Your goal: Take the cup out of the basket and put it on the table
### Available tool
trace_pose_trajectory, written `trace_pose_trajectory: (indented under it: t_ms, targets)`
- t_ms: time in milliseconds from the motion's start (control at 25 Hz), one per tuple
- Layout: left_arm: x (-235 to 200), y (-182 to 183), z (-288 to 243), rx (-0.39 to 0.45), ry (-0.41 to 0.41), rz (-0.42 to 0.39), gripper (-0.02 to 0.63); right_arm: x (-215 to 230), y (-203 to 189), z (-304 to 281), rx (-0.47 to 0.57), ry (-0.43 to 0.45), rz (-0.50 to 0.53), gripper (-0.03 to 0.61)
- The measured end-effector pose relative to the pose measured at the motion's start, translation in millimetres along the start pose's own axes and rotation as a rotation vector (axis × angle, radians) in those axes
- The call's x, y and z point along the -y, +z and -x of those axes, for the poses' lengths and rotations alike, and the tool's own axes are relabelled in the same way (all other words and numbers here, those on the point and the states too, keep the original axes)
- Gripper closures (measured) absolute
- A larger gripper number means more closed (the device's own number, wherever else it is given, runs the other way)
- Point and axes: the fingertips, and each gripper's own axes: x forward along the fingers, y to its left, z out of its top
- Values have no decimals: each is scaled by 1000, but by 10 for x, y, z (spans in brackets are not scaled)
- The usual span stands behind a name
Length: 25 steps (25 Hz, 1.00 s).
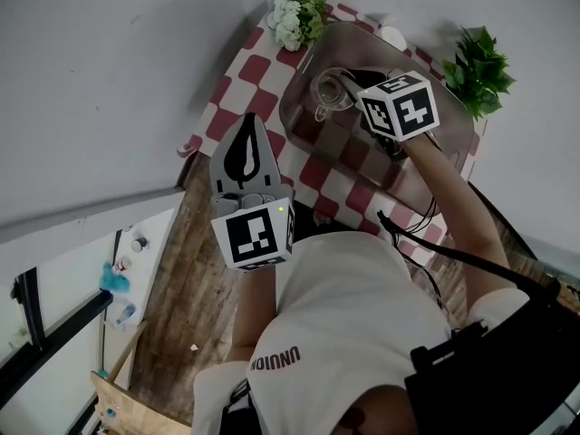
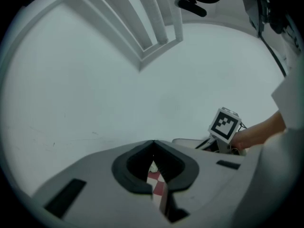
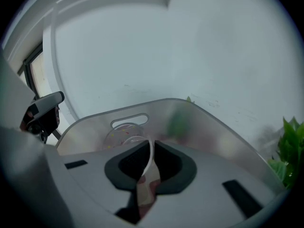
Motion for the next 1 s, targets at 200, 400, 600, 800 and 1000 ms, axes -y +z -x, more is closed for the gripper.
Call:
trace_pose_trajectory:
  t_ms: [200,400,600,800,1000]
  targets:
    - [2,-1,39,-1,4,-1,601,-48,107,91,29,-3,22,534]
    - [10,16,91,8,13,-2,601,-102,186,180,50,-5,63,534]
    - [5,28,145,10,25,-1,601,-132,279,277,81,-30,113,534]
    - [8,48,183,17,32,1,601,-199,408,381,117,-27,143,534]
    - [14,51,220,17,35,-6,601,-277,506,457,147,-25,166,534]
